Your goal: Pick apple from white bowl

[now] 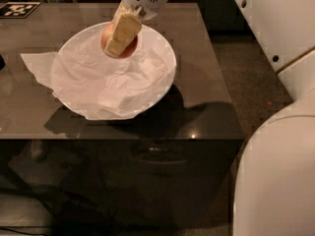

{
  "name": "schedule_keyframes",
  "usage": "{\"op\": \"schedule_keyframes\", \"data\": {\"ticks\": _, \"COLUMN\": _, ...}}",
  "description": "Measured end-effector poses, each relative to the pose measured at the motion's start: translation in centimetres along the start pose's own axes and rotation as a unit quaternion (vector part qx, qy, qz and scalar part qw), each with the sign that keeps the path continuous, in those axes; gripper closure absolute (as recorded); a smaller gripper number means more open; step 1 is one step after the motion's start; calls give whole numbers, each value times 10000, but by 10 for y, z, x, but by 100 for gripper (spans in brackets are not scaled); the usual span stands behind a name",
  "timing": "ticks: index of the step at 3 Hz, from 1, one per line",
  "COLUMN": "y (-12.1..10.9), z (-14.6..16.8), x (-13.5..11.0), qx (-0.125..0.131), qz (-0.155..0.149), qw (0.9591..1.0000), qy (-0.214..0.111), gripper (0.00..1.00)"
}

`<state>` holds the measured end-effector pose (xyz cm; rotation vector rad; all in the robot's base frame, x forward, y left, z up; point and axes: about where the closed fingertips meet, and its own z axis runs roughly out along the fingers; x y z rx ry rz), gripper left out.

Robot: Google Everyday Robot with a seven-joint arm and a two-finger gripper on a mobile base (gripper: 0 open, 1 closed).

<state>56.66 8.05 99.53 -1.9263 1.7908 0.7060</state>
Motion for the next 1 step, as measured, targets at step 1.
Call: {"op": "schedule_keyframes", "data": {"ticks": 1, "y": -4, "z": 2, "x": -4, "qx": 68, "qz": -9, "qw": 10000, "qy": -67, "gripper": 100}}
